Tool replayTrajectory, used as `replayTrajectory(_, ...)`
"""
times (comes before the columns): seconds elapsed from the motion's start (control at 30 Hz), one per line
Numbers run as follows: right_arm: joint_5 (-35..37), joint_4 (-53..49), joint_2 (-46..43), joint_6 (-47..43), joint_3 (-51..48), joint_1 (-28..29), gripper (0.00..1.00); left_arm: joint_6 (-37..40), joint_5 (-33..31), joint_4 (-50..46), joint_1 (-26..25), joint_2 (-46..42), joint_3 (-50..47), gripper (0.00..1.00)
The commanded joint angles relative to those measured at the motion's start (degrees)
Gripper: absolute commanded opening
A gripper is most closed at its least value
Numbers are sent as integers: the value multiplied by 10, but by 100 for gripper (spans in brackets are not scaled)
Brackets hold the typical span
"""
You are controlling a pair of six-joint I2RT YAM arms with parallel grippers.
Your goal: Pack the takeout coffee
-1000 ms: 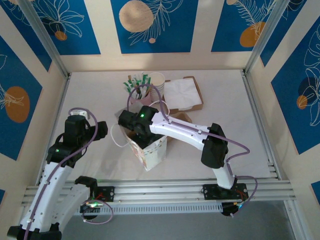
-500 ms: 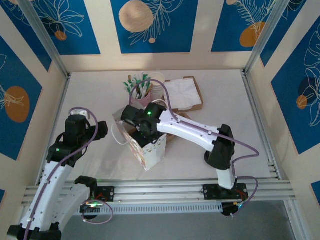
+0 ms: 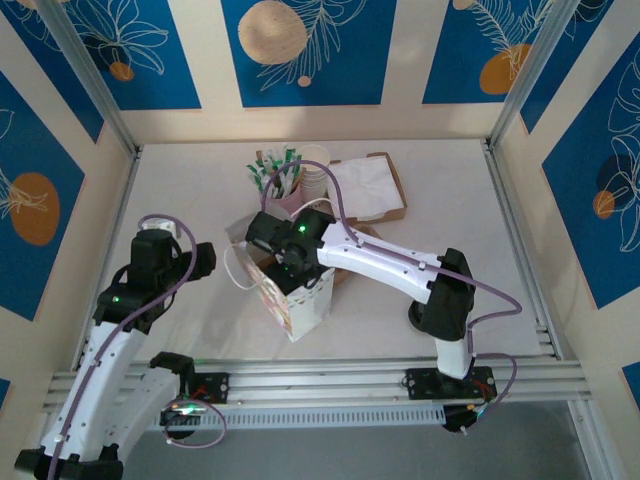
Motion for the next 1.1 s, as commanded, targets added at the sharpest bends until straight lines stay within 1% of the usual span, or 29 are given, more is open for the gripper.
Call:
replayTrajectory(0.0, -8, 5, 26, 1, -22, 2, 53, 6, 8, 4, 9, -2, -5, 92)
replayTrajectory(0.17, -2, -5, 27, 4, -22, 9, 52, 6, 8, 4, 8, 0, -4, 92)
replayTrajectory(0.37, 9, -19, 10, 3, 3, 10, 52, 6, 8, 3, 9, 0, -4, 92)
replayTrajectory(0.6, 7, -67, 2, -6, 41, 16, 52, 6, 8, 4, 9, 1, -4, 92)
replayTrajectory(0.87, -28, -25, -5, -3, -5, 16, 52, 6, 9, 4, 9, 2, -4, 92)
replayTrajectory(1.07, -32, 4, -1, 2, -41, 16, 52, 6, 9, 4, 9, 3, -4, 92)
